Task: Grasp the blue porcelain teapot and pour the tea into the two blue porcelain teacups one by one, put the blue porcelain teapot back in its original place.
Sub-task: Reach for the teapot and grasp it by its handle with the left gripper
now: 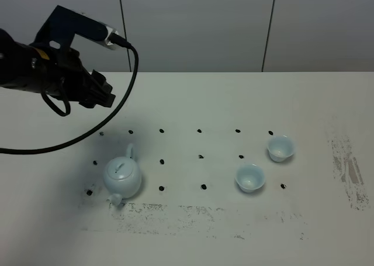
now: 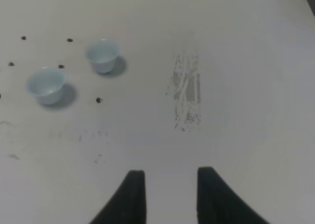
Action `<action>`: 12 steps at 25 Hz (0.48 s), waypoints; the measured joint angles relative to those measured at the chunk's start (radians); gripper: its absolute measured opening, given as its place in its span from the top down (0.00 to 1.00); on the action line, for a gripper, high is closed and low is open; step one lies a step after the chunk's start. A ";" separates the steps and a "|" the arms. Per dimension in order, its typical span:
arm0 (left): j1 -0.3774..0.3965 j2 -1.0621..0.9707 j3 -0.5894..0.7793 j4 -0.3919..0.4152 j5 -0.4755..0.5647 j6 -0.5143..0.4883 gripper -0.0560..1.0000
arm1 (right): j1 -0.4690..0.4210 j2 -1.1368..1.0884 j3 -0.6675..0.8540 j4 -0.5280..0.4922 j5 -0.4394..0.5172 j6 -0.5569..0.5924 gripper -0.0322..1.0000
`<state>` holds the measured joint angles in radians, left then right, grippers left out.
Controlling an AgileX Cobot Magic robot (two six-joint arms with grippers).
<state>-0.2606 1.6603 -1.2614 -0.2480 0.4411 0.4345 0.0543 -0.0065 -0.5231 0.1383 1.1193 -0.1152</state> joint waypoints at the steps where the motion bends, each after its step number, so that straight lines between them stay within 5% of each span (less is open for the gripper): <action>1: -0.017 0.007 -0.015 0.000 0.022 -0.002 0.40 | 0.000 0.000 0.000 0.000 0.000 0.000 0.73; 12: -0.108 0.183 -0.108 0.042 0.115 -0.126 0.40 | 0.000 0.000 0.000 0.000 0.000 0.000 0.73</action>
<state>-0.3688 1.8432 -1.3695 -0.2063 0.5558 0.3089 0.0543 -0.0065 -0.5231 0.1383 1.1193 -0.1152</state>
